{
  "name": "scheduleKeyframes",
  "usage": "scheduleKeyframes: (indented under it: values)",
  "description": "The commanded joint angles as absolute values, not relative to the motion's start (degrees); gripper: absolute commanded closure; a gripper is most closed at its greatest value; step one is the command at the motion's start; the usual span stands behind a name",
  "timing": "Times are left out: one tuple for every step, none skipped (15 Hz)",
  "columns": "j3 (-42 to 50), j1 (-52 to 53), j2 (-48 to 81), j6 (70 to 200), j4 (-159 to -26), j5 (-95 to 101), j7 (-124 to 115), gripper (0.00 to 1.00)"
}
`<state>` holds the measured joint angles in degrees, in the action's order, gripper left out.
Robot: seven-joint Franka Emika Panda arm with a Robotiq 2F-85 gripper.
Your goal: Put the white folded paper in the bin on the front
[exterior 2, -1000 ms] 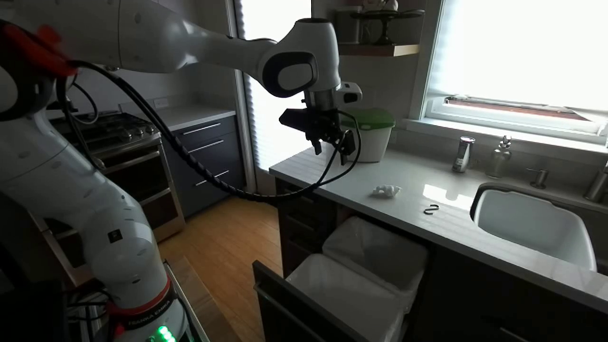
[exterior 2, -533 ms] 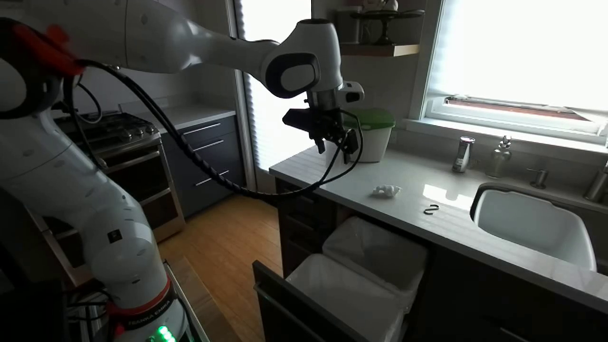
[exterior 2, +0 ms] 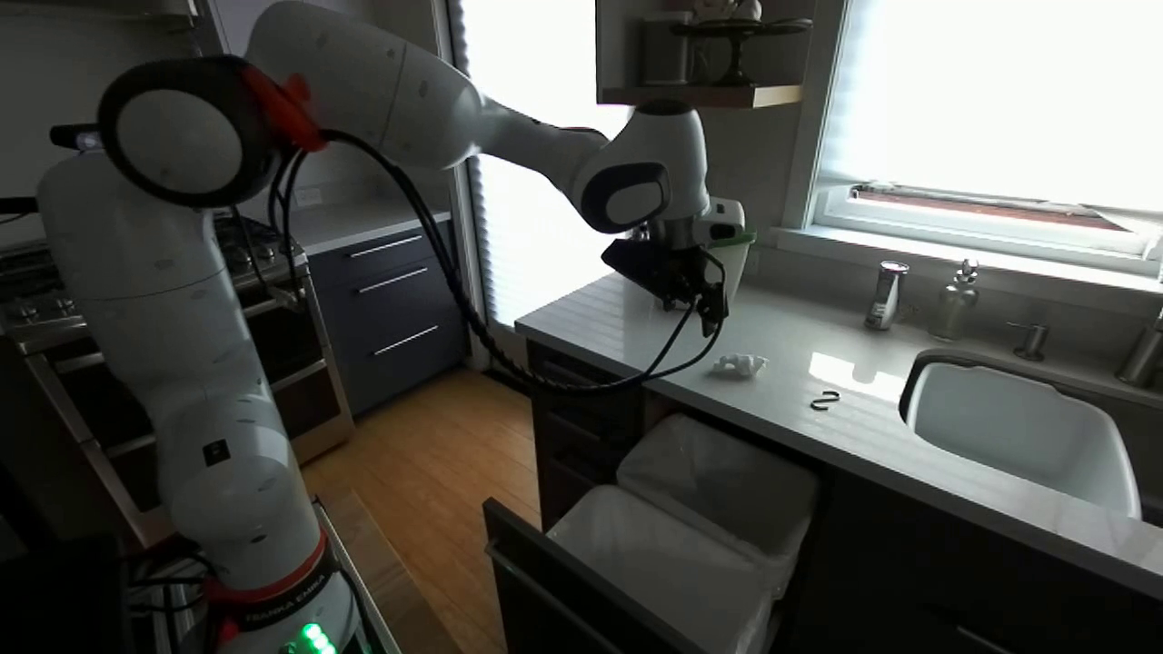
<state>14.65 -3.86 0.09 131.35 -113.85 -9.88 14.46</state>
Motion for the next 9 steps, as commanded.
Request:
scheduleKeyframes:
  values:
    - [12.19,-6.40,9.28,133.22,-105.91,-14.30,6.81,0.00]
    - [11.75,-6.82,11.14,133.93,-104.32,-14.79,4.24,0.00]
    - [11.39,-7.13,13.06,135.12,-102.77,-14.58,1.20,0.00]
    - [10.86,-7.50,14.80,135.38,-101.13,-15.46,-1.16,0.00]
    - [10.36,-7.68,16.62,136.51,-99.52,-15.80,-3.44,0.00]
    - [9.91,-7.75,18.01,137.27,-98.27,-15.91,-5.18,0.00]
    - [9.17,-7.92,19.71,137.53,-96.60,-16.58,-6.24,0.00]
    - [8.71,-7.96,21.20,138.16,-95.30,-16.54,-7.58,0.00]
    - [8.31,-7.96,22.91,138.78,-93.95,-16.53,-9.08,0.00]
